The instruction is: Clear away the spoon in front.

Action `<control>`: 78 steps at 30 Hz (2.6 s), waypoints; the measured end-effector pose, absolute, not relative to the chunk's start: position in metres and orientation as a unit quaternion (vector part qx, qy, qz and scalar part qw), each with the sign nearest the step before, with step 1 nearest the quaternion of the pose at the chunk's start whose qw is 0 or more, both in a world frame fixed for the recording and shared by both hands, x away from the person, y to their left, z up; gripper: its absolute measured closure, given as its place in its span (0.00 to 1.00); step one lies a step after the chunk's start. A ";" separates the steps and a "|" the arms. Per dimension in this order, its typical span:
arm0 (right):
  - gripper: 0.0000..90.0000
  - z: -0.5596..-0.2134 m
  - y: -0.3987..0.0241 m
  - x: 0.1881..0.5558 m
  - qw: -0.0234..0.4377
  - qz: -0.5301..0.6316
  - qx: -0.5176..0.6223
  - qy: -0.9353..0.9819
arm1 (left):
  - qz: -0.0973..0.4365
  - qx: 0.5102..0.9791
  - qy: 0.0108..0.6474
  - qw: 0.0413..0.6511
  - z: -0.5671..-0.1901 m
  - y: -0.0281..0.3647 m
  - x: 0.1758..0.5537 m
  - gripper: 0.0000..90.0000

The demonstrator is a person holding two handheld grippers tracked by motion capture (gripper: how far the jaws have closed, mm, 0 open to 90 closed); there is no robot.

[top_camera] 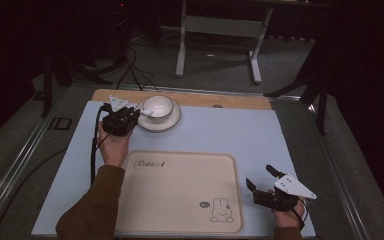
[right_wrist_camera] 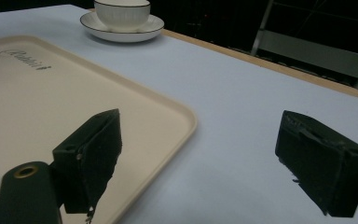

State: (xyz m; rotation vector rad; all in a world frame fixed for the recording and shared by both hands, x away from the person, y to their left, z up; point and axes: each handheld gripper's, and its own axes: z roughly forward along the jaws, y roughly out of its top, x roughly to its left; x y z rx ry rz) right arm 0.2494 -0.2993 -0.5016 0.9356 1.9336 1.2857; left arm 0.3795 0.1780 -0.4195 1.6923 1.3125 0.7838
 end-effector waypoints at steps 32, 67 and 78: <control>0.16 -0.501 -0.300 0.248 0.316 0.496 0.350 0.729 | 0.321 0.667 0.515 0.432 -0.416 0.193 0.341 0.82; 0.16 -0.501 -0.299 0.248 0.315 0.494 0.348 0.732 | 0.318 0.657 0.523 0.440 -0.422 0.202 0.313 0.82; 0.16 -0.501 -0.299 0.248 0.314 0.495 0.348 0.732 | 0.316 0.657 0.526 0.438 -0.428 0.203 0.304 0.82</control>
